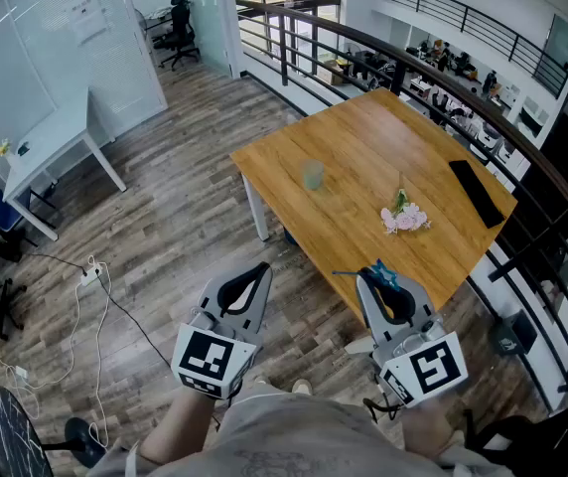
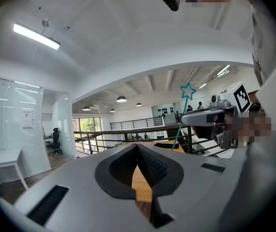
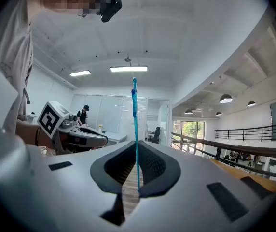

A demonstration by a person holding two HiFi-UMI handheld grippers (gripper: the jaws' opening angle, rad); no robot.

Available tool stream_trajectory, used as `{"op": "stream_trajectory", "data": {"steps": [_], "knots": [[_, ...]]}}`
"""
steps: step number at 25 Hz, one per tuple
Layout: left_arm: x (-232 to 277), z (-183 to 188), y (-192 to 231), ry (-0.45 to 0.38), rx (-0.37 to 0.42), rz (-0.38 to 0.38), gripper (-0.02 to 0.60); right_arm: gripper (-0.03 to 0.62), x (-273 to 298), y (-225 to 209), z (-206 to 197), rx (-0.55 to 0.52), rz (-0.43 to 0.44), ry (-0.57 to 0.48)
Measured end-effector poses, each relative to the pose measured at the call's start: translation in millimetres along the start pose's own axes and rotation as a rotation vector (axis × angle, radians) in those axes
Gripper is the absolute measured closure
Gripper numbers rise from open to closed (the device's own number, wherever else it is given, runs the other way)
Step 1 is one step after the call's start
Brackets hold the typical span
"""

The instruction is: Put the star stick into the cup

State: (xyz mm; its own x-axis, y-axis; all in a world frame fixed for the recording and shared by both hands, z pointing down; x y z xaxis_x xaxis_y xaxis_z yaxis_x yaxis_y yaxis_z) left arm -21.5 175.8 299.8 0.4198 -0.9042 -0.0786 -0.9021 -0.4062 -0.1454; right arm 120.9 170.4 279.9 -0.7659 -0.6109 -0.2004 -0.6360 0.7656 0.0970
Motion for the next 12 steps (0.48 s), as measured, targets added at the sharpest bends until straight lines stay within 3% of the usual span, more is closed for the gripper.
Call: {"op": "stream_trajectory", "data": {"steps": [12], "knots": [[-3.7, 7.9, -4.9, -0.006, 0.007, 0.005, 0.565, 0.554, -5.2, -2.9, -6.8, 0.049, 0.004, 0.028]]}}
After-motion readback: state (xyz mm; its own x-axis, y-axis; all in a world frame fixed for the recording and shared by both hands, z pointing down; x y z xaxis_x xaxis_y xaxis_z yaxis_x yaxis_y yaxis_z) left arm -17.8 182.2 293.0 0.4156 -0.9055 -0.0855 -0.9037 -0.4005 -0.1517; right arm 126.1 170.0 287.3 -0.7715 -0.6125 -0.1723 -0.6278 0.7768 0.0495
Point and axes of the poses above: the fingertips, and each gripper's own axes: x forward along the fingers, y to its left, z out of its top, the point moved 1 cm from there along -x, backward along the fingers, and after that the axes turned 13 degrees about -y, right-handed, at the moved point
